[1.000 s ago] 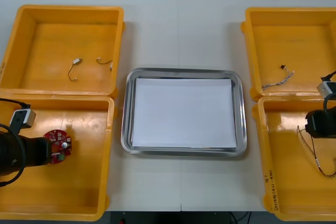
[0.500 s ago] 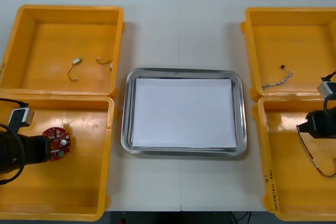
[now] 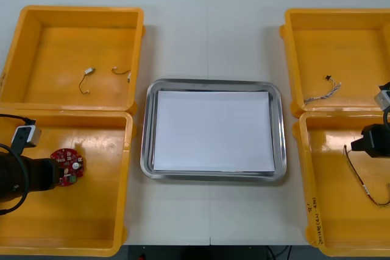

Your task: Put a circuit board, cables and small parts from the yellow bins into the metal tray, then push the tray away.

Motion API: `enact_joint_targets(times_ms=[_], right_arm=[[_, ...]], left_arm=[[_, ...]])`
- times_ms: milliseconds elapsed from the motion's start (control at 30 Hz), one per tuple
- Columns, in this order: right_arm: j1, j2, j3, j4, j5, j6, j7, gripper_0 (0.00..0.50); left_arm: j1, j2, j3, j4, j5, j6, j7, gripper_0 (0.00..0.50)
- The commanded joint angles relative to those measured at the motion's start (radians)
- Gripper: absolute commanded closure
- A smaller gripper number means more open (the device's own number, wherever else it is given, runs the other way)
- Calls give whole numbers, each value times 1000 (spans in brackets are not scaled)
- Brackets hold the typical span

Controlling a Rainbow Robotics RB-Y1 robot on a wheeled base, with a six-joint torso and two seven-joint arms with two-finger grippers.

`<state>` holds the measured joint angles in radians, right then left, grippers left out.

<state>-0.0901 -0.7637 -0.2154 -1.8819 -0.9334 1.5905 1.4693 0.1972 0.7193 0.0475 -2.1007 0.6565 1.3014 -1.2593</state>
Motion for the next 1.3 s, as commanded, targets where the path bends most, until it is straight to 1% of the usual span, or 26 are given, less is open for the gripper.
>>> enact_joint_targets(times_ms=[33,67,167,200,267,300,367,533,667,767,867,1000,1167,1300], right_arm=[[-22,-126,-28,-28,-81,6,6,0],[-22,-135,-28,-29,-88,6,8,0],[-16,-190,-28,-29,-140,5,23,0],[-14,-198,-28,-29,-148,5,26,0],[-2,-233,-27,-29,-176,-7,37,0],[4,-241,-28,-29,-182,-12,42,0],[27,-269,-28,-33,-196,-38,63,0],[98,-312,-28,-56,-200,-118,141,0],[164,-336,-28,-94,-205,-155,143,0],[211,-350,-28,-126,-205,-175,143,0],[257,-353,-28,-149,-203,-195,144,0],[316,-353,-27,-178,-188,-219,146,0],[366,-347,-28,-187,-169,-264,151,0],[382,-324,-19,-187,-153,-273,155,0]], left_arm=[[31,42,6,-9,8,-11,-77,0],[31,42,6,-9,9,-11,-77,0],[27,43,11,-12,18,-10,-74,0],[25,43,12,-12,20,-10,-74,0],[16,45,25,-19,28,13,-74,0],[15,45,29,-24,29,25,-74,0],[2,45,54,-53,37,88,-71,0],[-24,45,91,-110,55,208,-52,0],[-47,45,106,-144,69,280,-29,0],[-65,45,110,-162,77,317,12,0],[-87,43,109,-190,81,357,58,0],[-111,31,109,-213,87,404,83,0],[-125,5,104,-214,86,406,97,0],[-130,-14,81,-216,61,398,115,0]])
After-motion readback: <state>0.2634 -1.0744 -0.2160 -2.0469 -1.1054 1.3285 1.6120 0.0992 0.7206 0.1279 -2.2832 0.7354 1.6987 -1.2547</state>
